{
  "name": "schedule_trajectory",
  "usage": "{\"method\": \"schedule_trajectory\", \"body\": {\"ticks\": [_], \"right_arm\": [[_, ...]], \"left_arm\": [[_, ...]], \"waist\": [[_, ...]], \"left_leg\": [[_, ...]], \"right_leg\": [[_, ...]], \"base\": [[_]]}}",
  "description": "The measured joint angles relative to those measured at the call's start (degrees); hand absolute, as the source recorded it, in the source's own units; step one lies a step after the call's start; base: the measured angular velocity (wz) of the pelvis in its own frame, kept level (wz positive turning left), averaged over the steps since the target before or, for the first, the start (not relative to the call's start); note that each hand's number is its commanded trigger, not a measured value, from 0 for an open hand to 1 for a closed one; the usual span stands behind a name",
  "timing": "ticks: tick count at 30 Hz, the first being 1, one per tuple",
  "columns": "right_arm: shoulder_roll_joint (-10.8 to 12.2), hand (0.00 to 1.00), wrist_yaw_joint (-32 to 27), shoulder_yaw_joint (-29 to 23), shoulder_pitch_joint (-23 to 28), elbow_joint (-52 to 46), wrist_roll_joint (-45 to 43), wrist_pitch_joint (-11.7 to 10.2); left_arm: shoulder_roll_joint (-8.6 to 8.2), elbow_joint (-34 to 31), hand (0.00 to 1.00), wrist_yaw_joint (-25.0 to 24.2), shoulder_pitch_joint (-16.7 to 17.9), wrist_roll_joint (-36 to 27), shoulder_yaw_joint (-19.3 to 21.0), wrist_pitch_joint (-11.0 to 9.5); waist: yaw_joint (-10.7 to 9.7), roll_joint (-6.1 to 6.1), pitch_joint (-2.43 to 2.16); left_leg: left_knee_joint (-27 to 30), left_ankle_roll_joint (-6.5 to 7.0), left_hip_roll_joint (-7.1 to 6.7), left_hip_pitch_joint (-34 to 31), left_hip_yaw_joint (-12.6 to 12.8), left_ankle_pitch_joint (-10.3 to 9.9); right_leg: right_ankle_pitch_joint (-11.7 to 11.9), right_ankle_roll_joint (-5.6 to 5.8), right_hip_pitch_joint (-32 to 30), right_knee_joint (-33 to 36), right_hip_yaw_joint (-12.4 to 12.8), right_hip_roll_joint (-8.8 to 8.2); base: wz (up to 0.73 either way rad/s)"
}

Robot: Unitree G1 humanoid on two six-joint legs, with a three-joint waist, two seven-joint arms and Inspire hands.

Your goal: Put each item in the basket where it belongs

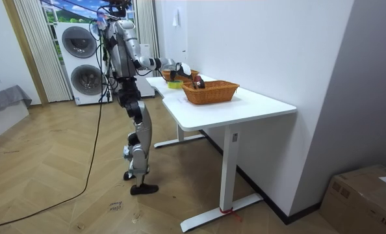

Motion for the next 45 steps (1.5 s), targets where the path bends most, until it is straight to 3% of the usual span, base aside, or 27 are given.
{"method": "schedule_trajectory", "body": {"ticks": [9, 42, 45], "right_arm": [[0.0, 0.0, 0.4, 0.3, 0.0, 1.8, -0.6, 0.0], [-0.2, 0.0, 1.3, 1.5, -0.9, 6.5, -5.4, -0.1], [-0.2, 0.0, 2.1, 1.5, -1.1, 6.5, -7.6, 0.0]], "left_arm": [[0.21, 0.4, 0.0, 0.0, -1.0, 0.0, 0.0, -0.2], [0.2, 0.5, 0.0, -0.7, -1.1, 0.2, 0.1, 0.0], [0.17, 0.5, 0.0, -0.7, -1.1, 0.1, 0.1, 0.2]], "waist": [[1.3, -1.16, -0.01], [1.4, -1.01, 0.09], [1.2, -0.92, 0.08]], "left_leg": [[0.0, 0.01, -0.02, -0.1, 0.0, 0.0], [0.1, 0.0, -0.05, -0.3, -0.4, 0.0], [0.2, 0.01, -0.05, -0.3, -0.8, 0.0]], "right_leg": [[0.0, 0.0, -0.2, 0.0, 0.0, -0.02], [0.0, 0.0, -0.1, 0.0, -1.5, -0.16], [0.0, 0.0, 0.2, 0.0, -2.6, -0.32]], "base": [[0.0], [0.0], [0.08]]}}
